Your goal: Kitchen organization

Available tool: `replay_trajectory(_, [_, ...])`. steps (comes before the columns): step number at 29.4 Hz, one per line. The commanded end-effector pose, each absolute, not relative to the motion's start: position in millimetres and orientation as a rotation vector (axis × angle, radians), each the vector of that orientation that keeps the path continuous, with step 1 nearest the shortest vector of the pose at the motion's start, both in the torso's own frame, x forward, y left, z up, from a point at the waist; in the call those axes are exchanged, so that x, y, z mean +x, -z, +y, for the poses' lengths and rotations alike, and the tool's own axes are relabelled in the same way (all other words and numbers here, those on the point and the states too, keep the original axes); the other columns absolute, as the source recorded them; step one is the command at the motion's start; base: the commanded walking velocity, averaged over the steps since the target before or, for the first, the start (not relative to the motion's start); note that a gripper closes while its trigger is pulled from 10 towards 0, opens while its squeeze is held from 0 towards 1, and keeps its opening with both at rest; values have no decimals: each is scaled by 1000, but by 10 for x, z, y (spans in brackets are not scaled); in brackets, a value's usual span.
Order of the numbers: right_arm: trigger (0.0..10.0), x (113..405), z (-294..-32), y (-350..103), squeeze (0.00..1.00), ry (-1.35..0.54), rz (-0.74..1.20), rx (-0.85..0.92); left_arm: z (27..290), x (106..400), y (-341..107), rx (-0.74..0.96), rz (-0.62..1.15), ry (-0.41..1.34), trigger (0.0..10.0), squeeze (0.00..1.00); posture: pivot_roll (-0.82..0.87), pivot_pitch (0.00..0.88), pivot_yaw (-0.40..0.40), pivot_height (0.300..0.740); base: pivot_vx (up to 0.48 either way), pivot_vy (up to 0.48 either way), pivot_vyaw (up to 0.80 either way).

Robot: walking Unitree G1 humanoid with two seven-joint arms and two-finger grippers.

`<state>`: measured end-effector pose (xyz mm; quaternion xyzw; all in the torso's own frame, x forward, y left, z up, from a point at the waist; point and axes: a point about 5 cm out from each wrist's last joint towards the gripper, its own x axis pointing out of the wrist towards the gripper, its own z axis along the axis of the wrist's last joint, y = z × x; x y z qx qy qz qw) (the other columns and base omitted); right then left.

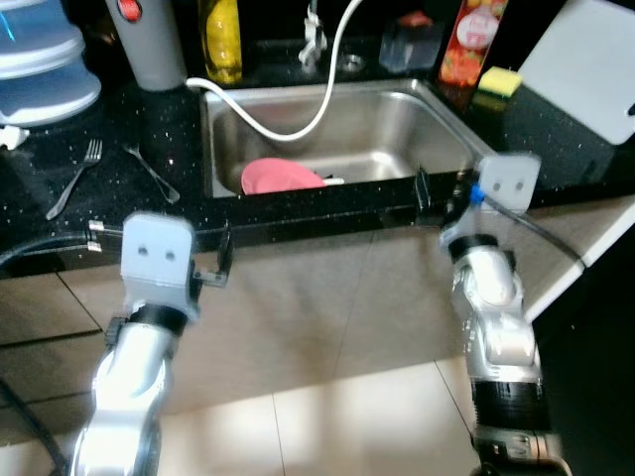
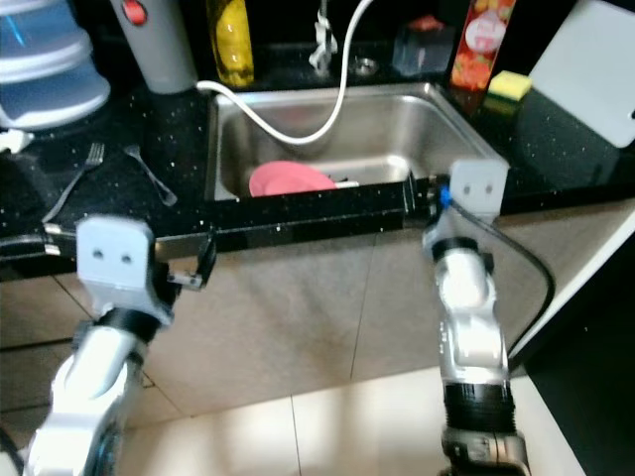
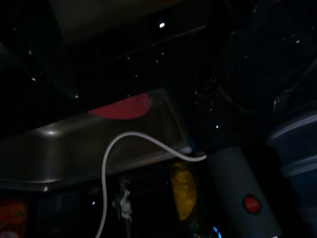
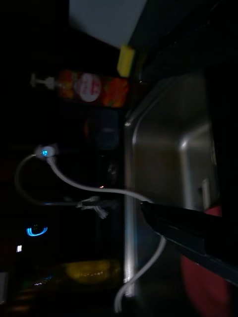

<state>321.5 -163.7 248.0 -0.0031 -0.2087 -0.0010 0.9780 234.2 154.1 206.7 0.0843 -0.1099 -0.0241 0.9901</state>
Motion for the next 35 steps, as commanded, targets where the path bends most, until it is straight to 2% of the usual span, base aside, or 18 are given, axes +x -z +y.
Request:
replay_trajectory(1, [10000, 3247, -1522, -2426, 0, -60, -353, 43, 1590, 2395, -2099, 155, -218, 14, 10000, 0, 151, 0, -15, 740, 0, 0, 0])
replay_trajectory(3, [10000, 3287, -1409, -2426, 0, -86, -346, 52, 1648, 2445, -2187, 161, -265, -29, 10000, 0, 161, 0, -27, 740, 0, 0, 0])
replay_trajectory(9, [10000, 3338, -1321, -2648, 0, -99, -463, 137, 1699, 2476, -2373, 212, -378, -73, 10000, 0, 152, 0, -29, 740, 0, 0, 0])
replay_trajectory(20, [10000, 3374, -1182, -2792, 0, -156, -497, 173, 1763, 2521, -2508, 276, -443, -184, 10000, 0, 190, 0, -53, 740, 0, 0, 0])
replay_trajectory(24, [10000, 3395, -1172, -2878, 0, -165, -524, 175, 1729, 2535, -2580, 193, -472, -193, 10000, 0, 158, 0, -53, 740, 0, 0, 0])
replay_trajectory(35, [10000, 3417, -1141, -2802, 0, -161, -503, 191, 1717, 2608, -2570, 223, -474, -196, 10000, 0, 177, 0, -48, 740, 290, 0, 0])
